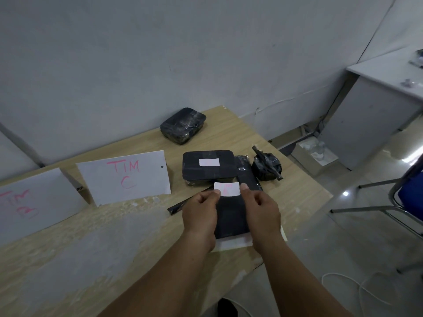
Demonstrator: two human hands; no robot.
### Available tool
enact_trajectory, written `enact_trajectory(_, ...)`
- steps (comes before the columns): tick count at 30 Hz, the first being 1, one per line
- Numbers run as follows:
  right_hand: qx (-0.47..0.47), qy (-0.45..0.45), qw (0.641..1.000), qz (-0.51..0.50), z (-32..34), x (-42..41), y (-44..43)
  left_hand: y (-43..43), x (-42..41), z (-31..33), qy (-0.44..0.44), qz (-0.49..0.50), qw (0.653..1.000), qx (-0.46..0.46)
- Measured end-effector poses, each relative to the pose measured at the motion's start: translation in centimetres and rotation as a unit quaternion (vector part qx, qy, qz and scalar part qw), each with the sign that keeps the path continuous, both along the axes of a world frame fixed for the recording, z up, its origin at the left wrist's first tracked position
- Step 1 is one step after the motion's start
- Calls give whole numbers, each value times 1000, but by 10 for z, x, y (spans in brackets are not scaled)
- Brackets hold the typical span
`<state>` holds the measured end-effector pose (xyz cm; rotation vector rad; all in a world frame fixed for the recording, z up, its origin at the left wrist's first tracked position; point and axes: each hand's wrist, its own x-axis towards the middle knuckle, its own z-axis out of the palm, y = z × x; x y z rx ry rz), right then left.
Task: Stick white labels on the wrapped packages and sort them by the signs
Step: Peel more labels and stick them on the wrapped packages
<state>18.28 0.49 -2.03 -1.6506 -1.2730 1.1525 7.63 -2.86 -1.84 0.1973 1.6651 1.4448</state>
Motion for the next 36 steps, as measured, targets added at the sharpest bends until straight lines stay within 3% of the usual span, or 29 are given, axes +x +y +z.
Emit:
enact_trajectory(11,6,-40,997,67,-15,11,29,12,8,-8,-5,14,999,-32)
enact_trajectory(16,16,-116,989,90,-24,18,37,14,10,-22,75,-13,994,-84)
enact_trajectory(21,5,-213,969,124,-34,20,41,14,10,-30,240,-79,954,-161)
enact_trajectory(27,-15,-300,943,144,-42,21,42,11,13,-34,393,-157,863,-275)
enact_trajectory(30,-12,-329,931,157,-42,21,42,11,11,-35,422,-180,839,-293)
enact_trajectory(36,-3,-359,919,161,-43,20,40,13,11,-38,432,-180,830,-304)
